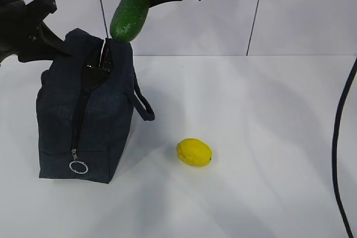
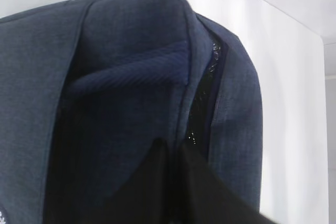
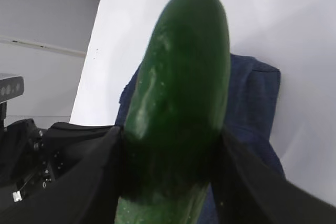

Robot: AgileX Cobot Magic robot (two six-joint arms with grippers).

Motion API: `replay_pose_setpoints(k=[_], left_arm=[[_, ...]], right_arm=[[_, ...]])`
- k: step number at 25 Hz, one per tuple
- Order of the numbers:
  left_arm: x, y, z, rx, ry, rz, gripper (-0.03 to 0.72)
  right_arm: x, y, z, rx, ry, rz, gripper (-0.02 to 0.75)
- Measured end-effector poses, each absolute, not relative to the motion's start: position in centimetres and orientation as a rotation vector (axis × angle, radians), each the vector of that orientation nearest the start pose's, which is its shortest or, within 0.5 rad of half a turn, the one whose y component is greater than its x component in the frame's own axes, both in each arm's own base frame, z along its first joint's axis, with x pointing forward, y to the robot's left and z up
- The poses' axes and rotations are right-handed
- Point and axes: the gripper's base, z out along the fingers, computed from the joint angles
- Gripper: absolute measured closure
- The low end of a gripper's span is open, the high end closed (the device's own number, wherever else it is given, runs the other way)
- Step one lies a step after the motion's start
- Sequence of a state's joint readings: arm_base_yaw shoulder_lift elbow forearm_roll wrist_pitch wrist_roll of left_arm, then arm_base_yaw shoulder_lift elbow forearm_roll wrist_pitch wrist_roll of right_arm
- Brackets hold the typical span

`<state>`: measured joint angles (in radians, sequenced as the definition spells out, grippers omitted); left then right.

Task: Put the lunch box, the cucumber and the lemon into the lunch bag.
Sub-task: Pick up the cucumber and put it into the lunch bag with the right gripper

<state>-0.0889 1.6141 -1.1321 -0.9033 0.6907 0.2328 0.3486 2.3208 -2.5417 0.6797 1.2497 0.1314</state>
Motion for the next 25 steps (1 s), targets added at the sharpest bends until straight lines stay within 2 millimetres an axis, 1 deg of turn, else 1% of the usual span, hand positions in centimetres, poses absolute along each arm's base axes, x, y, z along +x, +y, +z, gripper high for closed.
replay_pose_setpoints(k=[3, 10, 12, 15, 25], left_arm=[[33.6, -7.6, 26.8, -0.325, 2.469, -0.922, 0.678], [33.7, -7.6, 26.8, -0.333, 2.459, -0.921, 0.678], [33.7, -7.6, 26.8, -0.336, 2.457, -0.921, 0.678], [33.8, -7.5, 26.8, -0.338, 2.453, -0.917, 0.678], [34.2, -7.3, 27.0, -0.384, 2.398, -0.901, 0.678]], right_arm=[[44.7, 23.1, 34.5, -0.301, 2.484, 1.110, 0.358], [42.6, 26.9, 34.6, -0.419, 2.487, 1.148, 0.358], [42.2, 27.5, 34.5, -0.426, 2.496, 1.144, 0.358], [41.8, 28.0, 34.5, -0.421, 2.509, 1.150, 0.358], [42.0, 27.8, 34.2, -0.425, 2.517, 1.089, 0.358]])
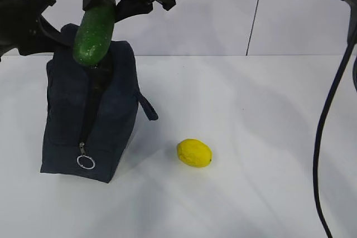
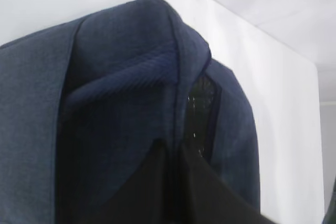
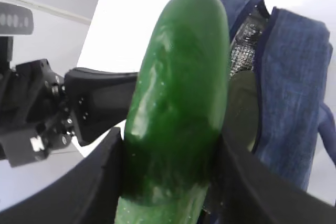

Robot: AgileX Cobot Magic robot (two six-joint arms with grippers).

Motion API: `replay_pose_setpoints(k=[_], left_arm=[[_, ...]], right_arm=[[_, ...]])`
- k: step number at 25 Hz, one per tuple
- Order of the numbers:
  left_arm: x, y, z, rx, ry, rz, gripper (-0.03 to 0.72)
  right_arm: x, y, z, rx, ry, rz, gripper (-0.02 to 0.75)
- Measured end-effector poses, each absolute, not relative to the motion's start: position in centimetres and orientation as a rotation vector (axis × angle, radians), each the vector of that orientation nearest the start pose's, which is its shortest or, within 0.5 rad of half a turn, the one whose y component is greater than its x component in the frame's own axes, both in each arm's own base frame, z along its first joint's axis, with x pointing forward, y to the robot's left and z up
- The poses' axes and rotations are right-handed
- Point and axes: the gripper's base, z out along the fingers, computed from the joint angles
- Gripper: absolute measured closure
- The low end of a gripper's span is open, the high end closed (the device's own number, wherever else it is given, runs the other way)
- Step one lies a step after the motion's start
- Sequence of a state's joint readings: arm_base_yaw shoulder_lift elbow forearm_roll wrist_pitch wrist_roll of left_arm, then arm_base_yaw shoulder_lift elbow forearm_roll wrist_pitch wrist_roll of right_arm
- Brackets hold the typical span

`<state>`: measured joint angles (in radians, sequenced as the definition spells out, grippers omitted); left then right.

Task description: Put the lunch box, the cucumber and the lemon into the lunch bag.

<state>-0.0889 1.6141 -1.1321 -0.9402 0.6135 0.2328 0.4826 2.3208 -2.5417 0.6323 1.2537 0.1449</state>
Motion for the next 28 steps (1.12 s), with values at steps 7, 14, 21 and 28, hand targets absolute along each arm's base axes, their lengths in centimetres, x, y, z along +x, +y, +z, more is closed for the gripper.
replay_pose_setpoints(k=[7, 14, 21, 28], left_arm=[[34.4, -7.3, 27.1, -0.409, 2.375, -0.905, 0.678], [34.3, -7.4, 27.1, -0.382, 2.388, -0.914, 0.678], [34.2, -7.4, 27.1, -0.376, 2.393, -0.917, 0.678], [34.1, -7.6, 27.1, -0.359, 2.402, -0.937, 0.678]], right_arm=[[41.9, 28.2, 33.9, -0.489, 2.506, 1.049, 0.358], [43.0, 28.7, 30.9, -0.525, 2.550, 1.011, 0.358], [43.1, 28.8, 28.9, -0.563, 2.599, 0.984, 0.358], [43.1, 28.9, 27.7, -0.560, 2.634, 0.995, 0.358]])
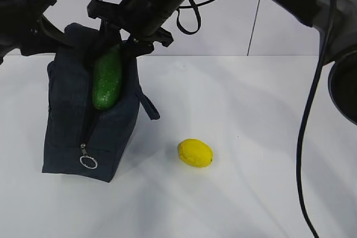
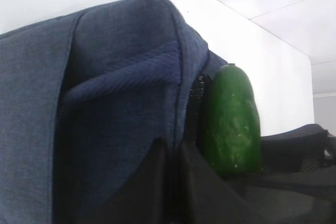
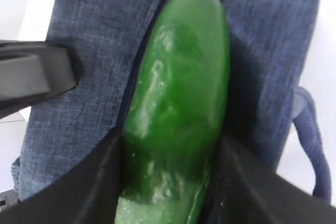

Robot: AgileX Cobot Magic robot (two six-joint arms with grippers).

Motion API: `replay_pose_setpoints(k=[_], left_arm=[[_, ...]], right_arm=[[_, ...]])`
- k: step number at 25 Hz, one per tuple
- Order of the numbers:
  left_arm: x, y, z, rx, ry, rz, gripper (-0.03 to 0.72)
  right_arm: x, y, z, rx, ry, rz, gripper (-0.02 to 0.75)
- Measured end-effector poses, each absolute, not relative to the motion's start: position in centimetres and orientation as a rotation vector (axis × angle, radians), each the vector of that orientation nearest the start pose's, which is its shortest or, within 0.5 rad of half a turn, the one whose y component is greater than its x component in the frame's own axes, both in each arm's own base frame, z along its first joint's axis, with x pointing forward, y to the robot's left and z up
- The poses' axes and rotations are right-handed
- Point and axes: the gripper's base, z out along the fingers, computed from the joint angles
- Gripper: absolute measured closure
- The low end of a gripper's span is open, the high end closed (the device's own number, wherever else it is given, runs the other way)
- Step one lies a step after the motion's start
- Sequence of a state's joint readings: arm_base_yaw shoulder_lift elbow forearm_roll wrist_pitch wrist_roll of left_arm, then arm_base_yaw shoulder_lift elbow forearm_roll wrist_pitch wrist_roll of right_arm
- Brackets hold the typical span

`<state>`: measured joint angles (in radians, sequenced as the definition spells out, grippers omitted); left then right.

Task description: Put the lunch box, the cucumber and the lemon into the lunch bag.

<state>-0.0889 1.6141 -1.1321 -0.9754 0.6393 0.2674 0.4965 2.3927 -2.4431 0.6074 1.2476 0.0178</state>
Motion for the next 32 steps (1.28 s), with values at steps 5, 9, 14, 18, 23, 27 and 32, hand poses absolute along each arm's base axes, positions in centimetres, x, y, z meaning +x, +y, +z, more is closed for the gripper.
replay_pose_setpoints(k=[5, 9, 14, 18, 23, 27, 32], left_arm=[[34.1, -7.8, 27.3, -0.341, 2.387, -0.986, 0.678], [34.1, -8.1, 27.4, -0.339, 2.380, -1.026, 0.678], [34.0, -8.2, 27.4, -0.330, 2.381, -1.053, 0.678], [34.0, -8.2, 27.4, -0.326, 2.380, -1.054, 0.678], [34.0, -8.2, 27.4, -0.323, 2.381, -1.054, 0.678], [34.0, -8.2, 27.4, -0.323, 2.381, -1.054, 0.678], [33.9, -8.2, 27.4, -0.316, 2.385, -1.048, 0.678]], right_arm=[[43.0, 29.5, 27.0, -0.568, 2.645, 1.023, 0.358], [42.8, 30.2, 25.9, -0.587, 2.665, 1.023, 0.358], [43.0, 30.6, 24.8, -0.589, 2.687, 1.024, 0.358], [43.0, 30.6, 24.6, -0.588, 2.691, 1.026, 0.344], [43.0, 30.7, 24.6, -0.584, 2.688, 1.041, 0.262], [42.9, 30.7, 24.7, -0.583, 2.687, 1.049, 0.245], [42.8, 30.7, 25.3, -0.584, 2.674, 1.058, 0.243]])
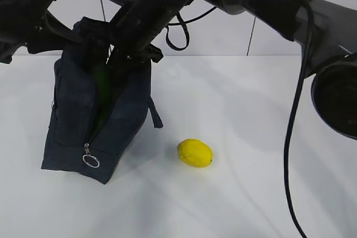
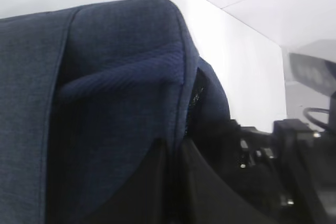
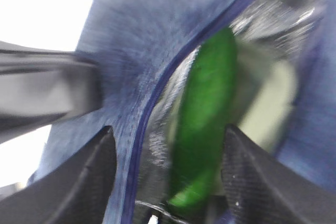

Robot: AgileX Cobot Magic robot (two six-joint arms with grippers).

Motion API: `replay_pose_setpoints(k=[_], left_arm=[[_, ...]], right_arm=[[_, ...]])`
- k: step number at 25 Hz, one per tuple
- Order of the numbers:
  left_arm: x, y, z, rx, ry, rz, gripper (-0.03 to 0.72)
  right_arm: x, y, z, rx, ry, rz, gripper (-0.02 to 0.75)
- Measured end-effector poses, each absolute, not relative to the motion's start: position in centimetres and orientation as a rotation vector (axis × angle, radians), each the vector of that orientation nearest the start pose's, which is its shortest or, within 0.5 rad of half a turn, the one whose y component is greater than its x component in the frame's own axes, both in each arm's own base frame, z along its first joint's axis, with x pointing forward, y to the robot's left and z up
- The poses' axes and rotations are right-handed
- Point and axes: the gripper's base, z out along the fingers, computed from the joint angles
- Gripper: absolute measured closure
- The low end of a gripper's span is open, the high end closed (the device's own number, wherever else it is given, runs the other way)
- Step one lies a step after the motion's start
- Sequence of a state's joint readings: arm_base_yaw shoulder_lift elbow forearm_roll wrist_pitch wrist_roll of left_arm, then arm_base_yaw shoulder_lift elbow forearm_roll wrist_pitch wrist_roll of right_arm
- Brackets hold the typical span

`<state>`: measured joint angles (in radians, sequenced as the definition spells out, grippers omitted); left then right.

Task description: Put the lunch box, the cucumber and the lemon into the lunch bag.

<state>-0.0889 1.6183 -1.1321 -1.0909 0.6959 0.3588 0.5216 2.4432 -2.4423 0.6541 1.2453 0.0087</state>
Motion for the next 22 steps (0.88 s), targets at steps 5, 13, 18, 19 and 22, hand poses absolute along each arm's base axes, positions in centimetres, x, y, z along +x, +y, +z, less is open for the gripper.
replay_pose_setpoints(k=[5, 13, 18, 19, 22], left_arm=[[33.9, -8.2, 27.4, -0.314, 2.386, -1.046, 0.678], [33.9, -8.2, 27.4, -0.310, 2.389, -1.042, 0.678], [33.9, -8.2, 27.4, -0.309, 2.389, -1.040, 0.678], [33.9, -8.2, 27.4, -0.307, 2.389, -1.039, 0.678], [33.9, -8.2, 27.4, -0.304, 2.389, -1.038, 0.678]], right_arm=[[42.4, 30.1, 27.6, -0.598, 2.628, 1.020, 0.243], [41.2, 28.2, 33.0, -0.628, 2.518, 0.864, 0.243], [39.9, 26.8, 36.7, -0.638, 2.440, 0.768, 0.243], [39.7, 26.5, 37.4, -0.638, 2.425, 0.749, 0.244], [39.0, 25.6, 39.1, -0.638, 2.388, 0.690, 0.267]])
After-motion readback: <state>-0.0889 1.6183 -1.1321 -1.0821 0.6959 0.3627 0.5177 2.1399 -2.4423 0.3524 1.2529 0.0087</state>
